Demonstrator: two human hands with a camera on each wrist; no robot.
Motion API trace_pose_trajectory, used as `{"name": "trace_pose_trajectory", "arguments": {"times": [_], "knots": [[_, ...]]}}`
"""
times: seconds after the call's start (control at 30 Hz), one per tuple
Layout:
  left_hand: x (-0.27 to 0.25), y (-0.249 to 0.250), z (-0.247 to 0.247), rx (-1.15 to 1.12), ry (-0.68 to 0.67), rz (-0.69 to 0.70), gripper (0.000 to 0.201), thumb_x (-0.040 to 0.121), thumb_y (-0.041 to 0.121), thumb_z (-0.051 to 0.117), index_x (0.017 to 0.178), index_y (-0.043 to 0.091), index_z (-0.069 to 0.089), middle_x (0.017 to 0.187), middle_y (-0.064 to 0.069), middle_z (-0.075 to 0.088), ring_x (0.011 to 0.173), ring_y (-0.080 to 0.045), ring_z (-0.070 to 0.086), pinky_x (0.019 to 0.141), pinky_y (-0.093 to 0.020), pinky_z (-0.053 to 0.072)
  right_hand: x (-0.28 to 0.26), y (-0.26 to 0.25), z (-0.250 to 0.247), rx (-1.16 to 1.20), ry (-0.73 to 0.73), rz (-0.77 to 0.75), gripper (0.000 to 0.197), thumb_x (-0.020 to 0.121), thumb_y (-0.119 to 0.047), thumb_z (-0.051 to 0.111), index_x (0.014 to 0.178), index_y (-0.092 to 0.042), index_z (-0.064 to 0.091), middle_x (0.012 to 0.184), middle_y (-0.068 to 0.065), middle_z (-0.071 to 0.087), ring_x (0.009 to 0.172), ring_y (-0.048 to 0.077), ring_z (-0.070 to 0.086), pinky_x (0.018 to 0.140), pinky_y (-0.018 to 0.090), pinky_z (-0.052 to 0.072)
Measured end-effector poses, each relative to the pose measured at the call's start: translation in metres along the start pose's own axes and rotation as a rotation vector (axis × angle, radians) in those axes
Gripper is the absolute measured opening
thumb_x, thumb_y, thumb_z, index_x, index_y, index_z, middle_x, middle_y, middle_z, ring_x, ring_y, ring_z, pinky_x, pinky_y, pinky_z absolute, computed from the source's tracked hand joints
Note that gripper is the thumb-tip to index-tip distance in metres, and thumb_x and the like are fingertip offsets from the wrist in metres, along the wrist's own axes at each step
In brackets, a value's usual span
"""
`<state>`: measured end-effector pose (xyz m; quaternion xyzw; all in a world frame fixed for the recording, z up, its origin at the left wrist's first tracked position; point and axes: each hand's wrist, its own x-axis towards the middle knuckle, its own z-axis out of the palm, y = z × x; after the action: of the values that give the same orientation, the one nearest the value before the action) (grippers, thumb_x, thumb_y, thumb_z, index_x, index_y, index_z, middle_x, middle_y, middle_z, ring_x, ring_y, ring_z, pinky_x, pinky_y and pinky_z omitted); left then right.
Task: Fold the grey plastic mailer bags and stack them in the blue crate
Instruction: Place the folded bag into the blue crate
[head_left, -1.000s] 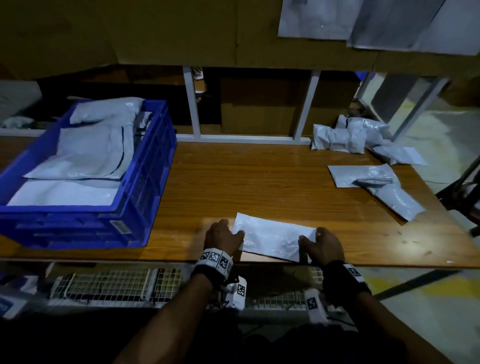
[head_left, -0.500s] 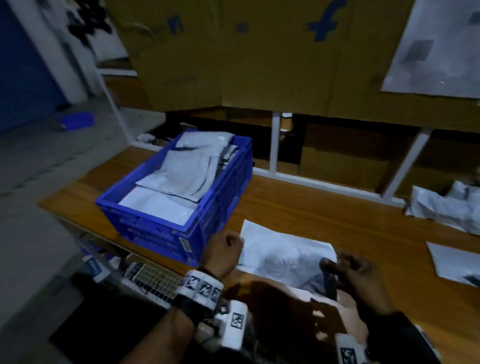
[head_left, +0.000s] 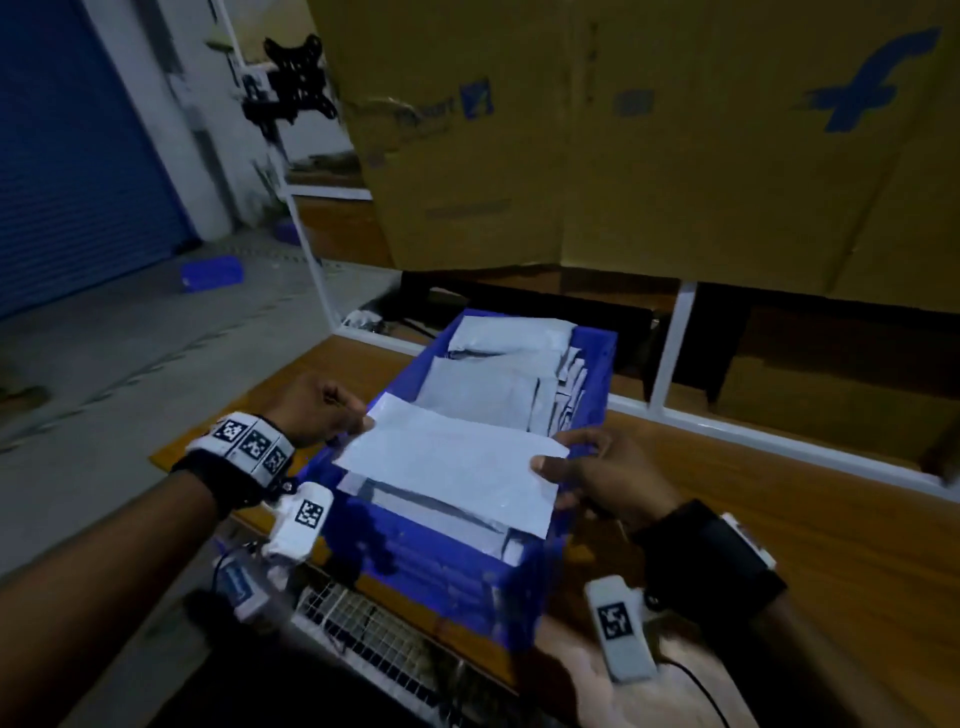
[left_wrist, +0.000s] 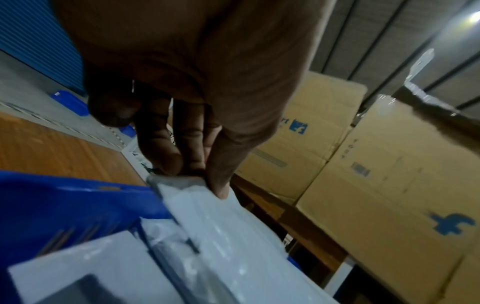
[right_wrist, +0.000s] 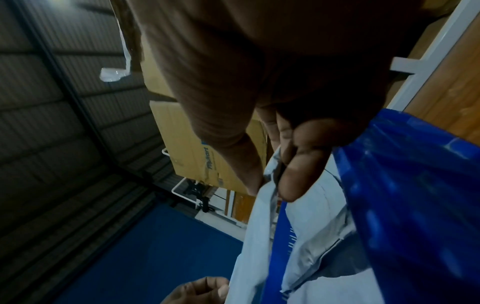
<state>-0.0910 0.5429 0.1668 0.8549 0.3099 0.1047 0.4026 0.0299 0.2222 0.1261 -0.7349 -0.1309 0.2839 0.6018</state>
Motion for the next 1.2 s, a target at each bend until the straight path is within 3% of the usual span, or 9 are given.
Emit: {"name": "trace_pose_trajectory", "arguments": {"times": [0.07, 0.13, 0.2, 0.33, 0.47, 0.67, 0.8, 0.93, 1.2], "knots": [[0.019, -0.015, -0.007, 0.030, -0.059, -0.031, 0.018, 0.079, -0.003, 0.083, 0.071, -0.001, 0.066, 0.045, 0.001, 0.061, 0.039, -0.010, 0.054, 0.036, -0.017, 0.040, 0.016, -0.005, 0.020, -0.080, 0.013, 0.046, 0.037, 0.080, -0.015, 0.088, 0.109, -0.005, 0.066, 0.083, 0.019, 0.077, 0.066, 0.035, 0.075, 0.055, 0.047, 0.058], [0.039, -0.028, -0.012, 0.074, -0.126, -0.043, 0.017, 0.080, -0.001, 0.082, 0.071, -0.004, 0.067, 0.046, -0.005, 0.061, 0.038, -0.011, 0.054, 0.036, -0.018, 0.039, 0.028, -0.009, 0.034, -0.165, 0.023, 0.084, 0.037, 0.077, -0.013, 0.090, 0.105, -0.001, 0.069, 0.089, 0.024, 0.076, 0.065, 0.030, 0.074, 0.051, 0.038, 0.058], [0.058, -0.041, -0.013, 0.143, -0.207, -0.027, 0.022, 0.079, 0.007, 0.086, 0.067, -0.003, 0.071, 0.055, -0.013, 0.067, 0.050, -0.019, 0.061, 0.043, -0.026, 0.047, 0.040, -0.008, 0.042, -0.288, 0.030, 0.089, 0.037, 0.072, -0.019, 0.094, 0.098, -0.004, 0.073, 0.087, 0.018, 0.077, 0.065, 0.020, 0.071, 0.053, 0.030, 0.057], [0.086, -0.046, -0.027, 0.233, -0.101, 0.039, 0.024, 0.074, 0.021, 0.092, 0.074, 0.008, 0.072, 0.069, -0.010, 0.072, 0.058, -0.023, 0.062, 0.056, -0.030, 0.052, 0.057, -0.009, 0.055, -0.459, 0.002, 0.146, 0.035, 0.064, -0.025, 0.098, 0.088, -0.007, 0.079, 0.080, 0.010, 0.078, 0.079, 0.027, 0.076, 0.075, 0.049, 0.064], [0.102, -0.040, -0.037, 0.178, -0.130, 0.102, 0.025, 0.079, 0.027, 0.088, 0.081, 0.008, 0.073, 0.074, -0.005, 0.073, 0.050, -0.015, 0.056, 0.051, -0.024, 0.047, 0.061, -0.021, 0.068, -0.546, -0.072, 0.240, 0.030, 0.078, -0.026, 0.091, 0.074, -0.004, 0.070, 0.060, 0.004, 0.071, 0.050, 0.017, 0.060, 0.044, 0.024, 0.044], [0.116, -0.051, -0.030, 0.124, -0.206, 0.141, 0.025, 0.081, 0.033, 0.085, 0.073, 0.013, 0.074, 0.065, -0.003, 0.073, 0.048, -0.010, 0.058, 0.051, -0.031, 0.050, 0.077, -0.020, 0.072, -0.508, -0.163, 0.377, 0.016, 0.094, 0.004, 0.065, 0.107, -0.005, 0.062, 0.077, 0.010, 0.078, 0.056, 0.021, 0.063, 0.053, 0.031, 0.044], [0.120, -0.055, -0.030, 0.132, -0.254, 0.142, 0.030, 0.079, 0.042, 0.085, 0.072, 0.015, 0.075, 0.065, -0.003, 0.074, 0.066, -0.033, 0.071, 0.062, -0.051, 0.060, 0.084, -0.014, 0.084, -0.668, -0.128, 0.408, 0.051, 0.080, -0.015, 0.088, 0.118, -0.004, 0.057, 0.082, 0.015, 0.078, 0.074, 0.029, 0.077, 0.064, 0.037, 0.062], [0.121, -0.053, -0.029, 0.137, -0.276, 0.167, 0.031, 0.080, 0.045, 0.084, 0.073, 0.016, 0.075, 0.067, -0.003, 0.074, 0.078, -0.038, 0.073, 0.067, -0.053, 0.061, 0.083, -0.017, 0.092, -0.705, -0.110, 0.425, 0.071, 0.070, -0.027, 0.095, 0.126, -0.012, 0.055, 0.086, 0.008, 0.079, 0.060, 0.023, 0.072, 0.049, 0.029, 0.051], [0.124, -0.042, -0.021, 0.157, -0.279, 0.226, 0.031, 0.080, 0.044, 0.084, 0.072, 0.016, 0.075, 0.068, -0.001, 0.074, 0.070, -0.028, 0.071, 0.066, -0.043, 0.062, 0.076, -0.033, 0.092, -1.015, -0.047, 0.274, 0.018, 0.085, -0.028, 0.081, 0.078, -0.012, 0.077, 0.067, -0.002, 0.076, 0.066, 0.014, 0.075, 0.069, 0.031, 0.063]]}}
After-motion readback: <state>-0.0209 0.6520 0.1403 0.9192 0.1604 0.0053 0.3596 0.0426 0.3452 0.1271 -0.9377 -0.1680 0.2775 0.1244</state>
